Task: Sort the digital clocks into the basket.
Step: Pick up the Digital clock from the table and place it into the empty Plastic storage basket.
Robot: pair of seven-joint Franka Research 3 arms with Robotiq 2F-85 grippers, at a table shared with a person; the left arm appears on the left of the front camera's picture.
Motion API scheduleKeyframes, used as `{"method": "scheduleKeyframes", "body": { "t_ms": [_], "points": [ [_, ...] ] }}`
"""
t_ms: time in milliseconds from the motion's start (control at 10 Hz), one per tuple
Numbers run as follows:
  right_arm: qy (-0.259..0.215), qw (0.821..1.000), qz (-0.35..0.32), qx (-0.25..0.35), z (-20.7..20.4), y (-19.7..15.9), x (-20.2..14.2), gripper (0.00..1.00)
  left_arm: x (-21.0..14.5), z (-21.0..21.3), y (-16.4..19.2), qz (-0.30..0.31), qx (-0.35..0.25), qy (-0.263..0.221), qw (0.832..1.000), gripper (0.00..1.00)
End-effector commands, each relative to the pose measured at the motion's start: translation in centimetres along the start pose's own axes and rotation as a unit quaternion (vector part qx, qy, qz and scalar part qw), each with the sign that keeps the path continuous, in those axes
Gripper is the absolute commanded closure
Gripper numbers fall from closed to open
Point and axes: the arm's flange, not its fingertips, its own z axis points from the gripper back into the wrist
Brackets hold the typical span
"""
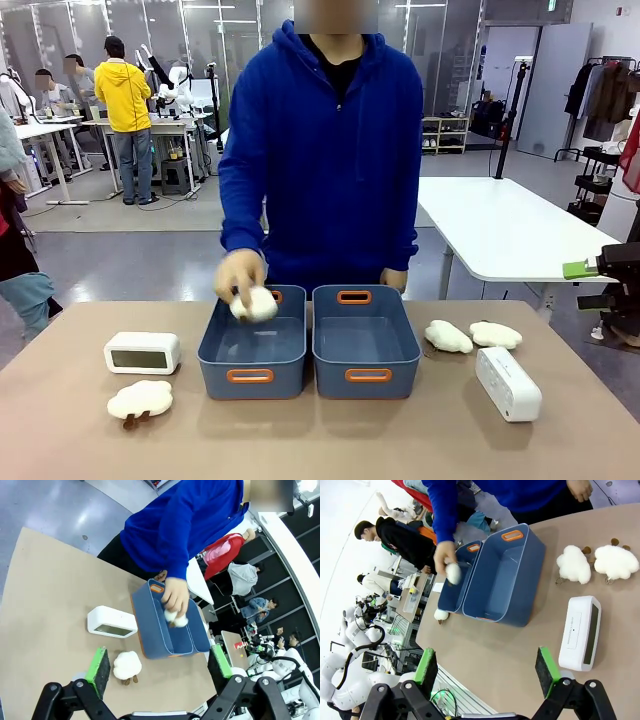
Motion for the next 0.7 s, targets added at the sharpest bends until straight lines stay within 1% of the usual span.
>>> {"method": "scheduleKeyframes", "body": {
  "t_ms": [0, 100, 200, 300, 400, 500, 600],
  "points": [
    [-0.004, 1.0, 0.004, 0.006, -0.1, 0.0, 0.4, 0.0, 0.2, 0.0, 0.0, 0.0, -0.009, -0.005, 1.0, 0.0],
    [0.0, 1.0, 0.0, 0.0, 0.0, 0.0, 0.0, 0.0, 0.2, 0.0, 0.0, 0.0, -0.009, -0.005, 1.0, 0.0],
    [0.021, 0.999, 0.02, -0.036, 0.0, 0.9, 0.2, 0.0, 0.2, 0.0, 0.0, 0.0, -0.009, -0.005, 1.0, 0.0],
    [0.051, 0.991, 0.038, -0.117, -0.3, 1.7, 0.7, 0.0, 0.2, 0.0, 0.0, 0.0, -0.009, -0.005, 1.0, 0.0],
    [0.088, 0.98, 0.053, -0.168, -1.1, 3.2, 1.7, 0.0, 0.2, 0.0, 0.0, 0.0, -0.009, -0.005, 1.0, 0.0],
    [0.12, 0.965, 0.069, -0.223, -2.6, 4.6, 3.4, 0.0, 0.2, 0.0, 0.0, 0.0, -0.009, -0.005, 1.0, 0.0],
    [0.163, 0.946, 0.07, -0.27, -5.0, 5.5, 4.7, 0.0, 0.2, 0.0, 0.0, 0.0, -0.009, -0.005, 1.0, 0.0]
  ]
}}
